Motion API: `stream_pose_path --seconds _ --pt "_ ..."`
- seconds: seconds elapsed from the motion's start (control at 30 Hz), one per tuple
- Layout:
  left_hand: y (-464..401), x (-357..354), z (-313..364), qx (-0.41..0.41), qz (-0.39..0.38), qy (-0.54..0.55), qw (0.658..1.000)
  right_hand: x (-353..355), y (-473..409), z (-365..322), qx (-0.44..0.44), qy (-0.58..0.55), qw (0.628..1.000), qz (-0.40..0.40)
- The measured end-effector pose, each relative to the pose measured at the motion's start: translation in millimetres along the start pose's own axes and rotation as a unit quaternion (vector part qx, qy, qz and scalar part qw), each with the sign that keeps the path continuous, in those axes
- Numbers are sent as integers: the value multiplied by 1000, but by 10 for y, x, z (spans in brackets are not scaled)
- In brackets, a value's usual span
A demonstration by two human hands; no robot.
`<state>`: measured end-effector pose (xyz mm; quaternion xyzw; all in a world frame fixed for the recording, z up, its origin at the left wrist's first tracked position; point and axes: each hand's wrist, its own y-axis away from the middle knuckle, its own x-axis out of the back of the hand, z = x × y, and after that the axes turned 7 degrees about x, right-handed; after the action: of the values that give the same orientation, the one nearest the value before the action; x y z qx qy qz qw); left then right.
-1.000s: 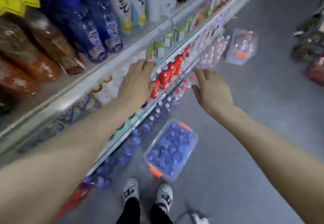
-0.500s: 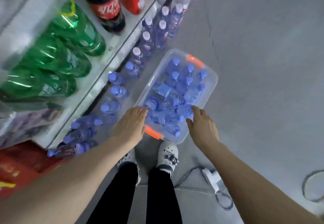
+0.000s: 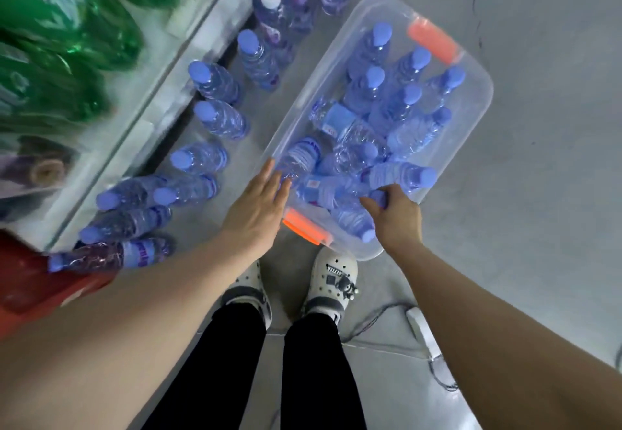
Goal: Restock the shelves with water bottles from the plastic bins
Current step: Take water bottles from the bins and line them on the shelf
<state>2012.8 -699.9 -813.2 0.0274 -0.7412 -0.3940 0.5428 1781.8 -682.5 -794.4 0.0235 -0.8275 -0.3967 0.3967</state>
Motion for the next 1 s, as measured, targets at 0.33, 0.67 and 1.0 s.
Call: stream_pose_path --seconds 0.33,0.67,1.0 --pt "546 1209 -246 64 -189 301 932 1159 740 -988 151 143 975 -74" --pt "2220 3137 -284 144 49 564 812 3429 2266 -2645 264 21 964 -1" --pt "3769 4728 -808 122 163 590 781 3792 3807 -3806 414 -141 899 15"
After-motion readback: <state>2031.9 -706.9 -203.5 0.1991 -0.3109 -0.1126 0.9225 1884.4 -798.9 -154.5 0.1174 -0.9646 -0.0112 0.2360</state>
